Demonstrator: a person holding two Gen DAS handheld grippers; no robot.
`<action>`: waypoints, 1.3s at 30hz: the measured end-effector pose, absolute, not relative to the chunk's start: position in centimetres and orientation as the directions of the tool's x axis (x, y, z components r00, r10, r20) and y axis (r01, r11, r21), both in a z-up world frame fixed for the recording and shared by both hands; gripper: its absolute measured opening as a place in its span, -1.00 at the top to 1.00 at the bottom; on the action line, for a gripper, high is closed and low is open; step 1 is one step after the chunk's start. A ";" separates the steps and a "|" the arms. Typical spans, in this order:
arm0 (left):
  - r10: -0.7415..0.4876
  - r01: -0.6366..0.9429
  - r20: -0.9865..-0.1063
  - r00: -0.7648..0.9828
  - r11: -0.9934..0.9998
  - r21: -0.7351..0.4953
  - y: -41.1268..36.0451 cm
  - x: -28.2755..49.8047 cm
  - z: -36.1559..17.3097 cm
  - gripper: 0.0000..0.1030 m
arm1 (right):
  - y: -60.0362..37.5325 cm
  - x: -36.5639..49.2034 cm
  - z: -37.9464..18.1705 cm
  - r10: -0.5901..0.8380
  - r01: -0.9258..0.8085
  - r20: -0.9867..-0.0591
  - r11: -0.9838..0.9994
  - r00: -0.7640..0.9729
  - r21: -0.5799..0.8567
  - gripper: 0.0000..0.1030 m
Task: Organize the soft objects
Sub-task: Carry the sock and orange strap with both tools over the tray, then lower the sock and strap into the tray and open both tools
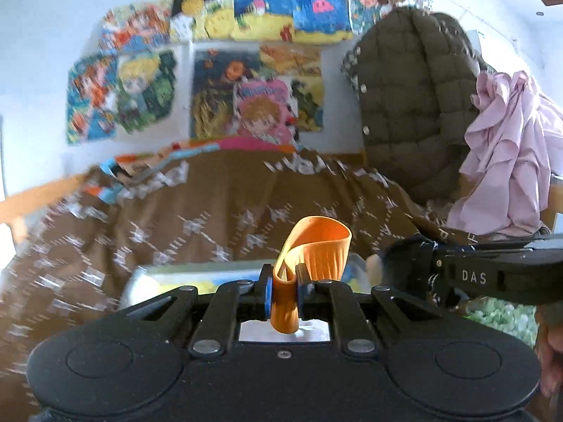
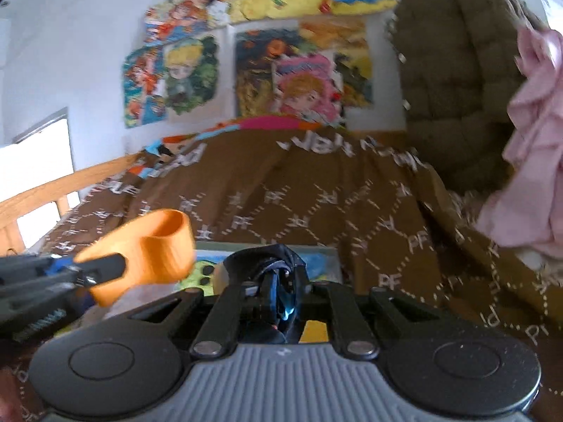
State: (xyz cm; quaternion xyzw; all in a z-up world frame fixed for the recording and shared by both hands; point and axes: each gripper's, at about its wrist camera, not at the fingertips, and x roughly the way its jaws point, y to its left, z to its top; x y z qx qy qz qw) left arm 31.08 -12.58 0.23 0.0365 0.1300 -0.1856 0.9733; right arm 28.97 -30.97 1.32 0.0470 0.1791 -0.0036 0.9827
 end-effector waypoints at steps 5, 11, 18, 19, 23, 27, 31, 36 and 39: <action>-0.370 0.383 -0.357 0.858 0.923 -0.036 -15.4 34.0 -1.8 0.74 | -32.2 30.7 -0.3 0.011 0.053 -0.423 0.989 0.906 0.139 0.80; -0.374 0.388 -0.483 0.792 0.918 -0.075 -16.7 36.1 -3.7 0.72 | -33.3 32.5 -2.2 0.004 0.096 -0.527 0.982 0.850 0.162 0.63; -0.359 0.391 -0.513 0.780 0.919 -0.049 -17.0 36.0 -4.1 0.58 | -33.4 32.8 -3.1 0.009 0.095 -0.597 0.985 0.802 0.142 -0.23; -0.358 0.390 -0.513 0.780 0.920 -0.049 -16.9 35.9 -4.1 0.55 | -33.4 32.7 -3.0 0.008 0.094 -0.596 0.986 0.803 0.140 -0.31; -0.353 0.381 -0.519 0.778 0.923 -0.057 -16.7 35.6 -3.9 0.54 | -33.9 32.2 -2.4 0.000 0.104 -0.590 0.984 0.808 0.143 -0.46; -0.353 0.377 -0.517 0.779 0.924 -0.063 -16.4 35.3 -3.4 0.34 | -34.7 31.7 -1.7 -0.006 0.118 -0.579 0.980 0.816 0.157 -0.64; -0.332 0.359 -0.498 0.801 0.932 -0.044 -16.0 34.2 -2.6 -0.08 | -35.3 31.1 -0.7 -0.022 0.130 -0.562 0.979 0.827 0.154 -0.79; -0.317 0.344 -0.464 0.827 0.939 -0.027 -15.4 32.4 -1.1 -0.28 | -35.6 29.5 0.8 -0.024 0.133 -0.541 0.978 0.841 0.163 -0.89; -0.309 0.329 -0.432 0.847 0.944 -0.029 -14.7 30.9 0.1 -0.36 | -35.8 28.0 1.9 -0.018 0.124 -0.507 0.976 0.862 0.176 -0.95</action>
